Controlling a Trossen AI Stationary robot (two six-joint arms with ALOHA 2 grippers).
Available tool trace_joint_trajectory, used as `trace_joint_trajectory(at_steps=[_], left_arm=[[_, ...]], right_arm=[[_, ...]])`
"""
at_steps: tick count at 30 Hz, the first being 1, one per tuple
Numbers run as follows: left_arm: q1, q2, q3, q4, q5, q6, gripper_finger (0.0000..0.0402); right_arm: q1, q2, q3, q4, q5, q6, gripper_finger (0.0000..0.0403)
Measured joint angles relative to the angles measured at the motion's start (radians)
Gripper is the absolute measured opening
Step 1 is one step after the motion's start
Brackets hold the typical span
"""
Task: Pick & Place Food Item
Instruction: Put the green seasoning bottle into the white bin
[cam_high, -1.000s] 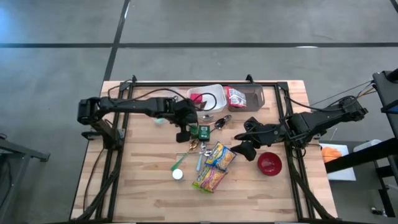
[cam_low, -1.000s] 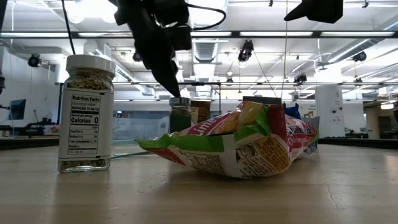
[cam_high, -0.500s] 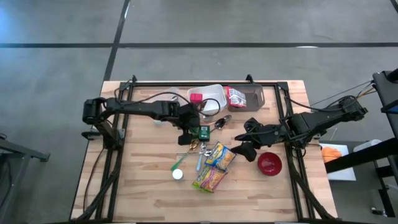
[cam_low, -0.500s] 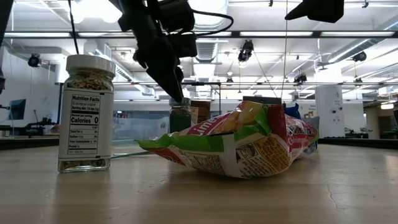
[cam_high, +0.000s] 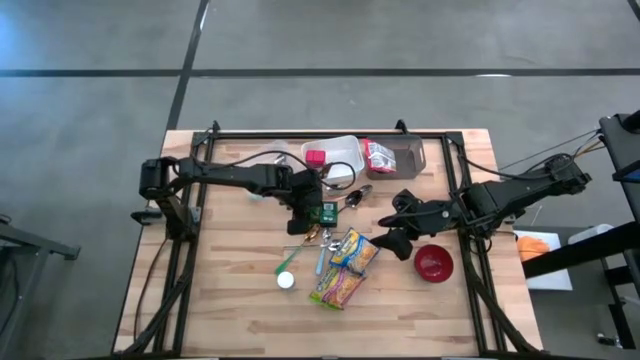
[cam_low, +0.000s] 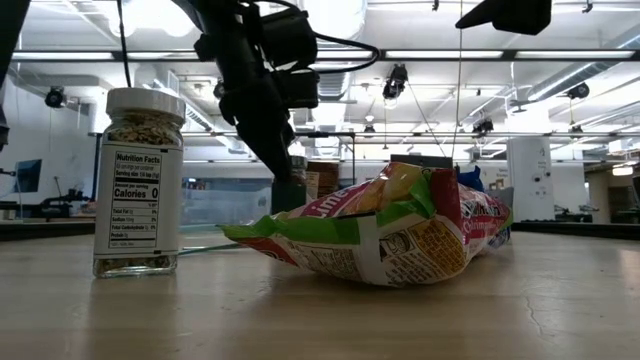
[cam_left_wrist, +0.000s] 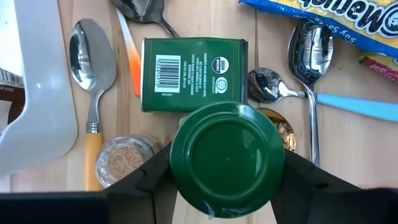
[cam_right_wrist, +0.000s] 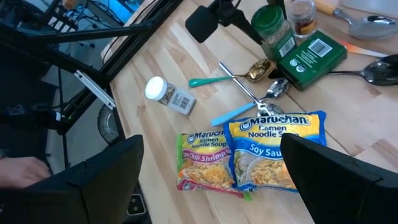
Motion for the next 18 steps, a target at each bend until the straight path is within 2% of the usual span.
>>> trace_joint_trajectory(at_steps=[10, 16, 18], left_arm=[[0.001, -0.029, 0.026, -0.054, -0.008, -0.078, 0.0185], [0.001, -0.115, 0.076, -0.113, -0.006, -0.078, 0.0185], [0.001, -0.146, 0.095, -0.126, 0.029, -0.078, 0.0185]], right_arm=[[-0.001, 0.037, -0.005, 0.019, 0.029, -0.013, 0.0375], [-0.014, 0.110, 0.002, 0.103, 0.046, -0.159, 0.0375], [-0.033, 0.131, 0.002, 0.141, 0.049, -0.229, 0.0375]])
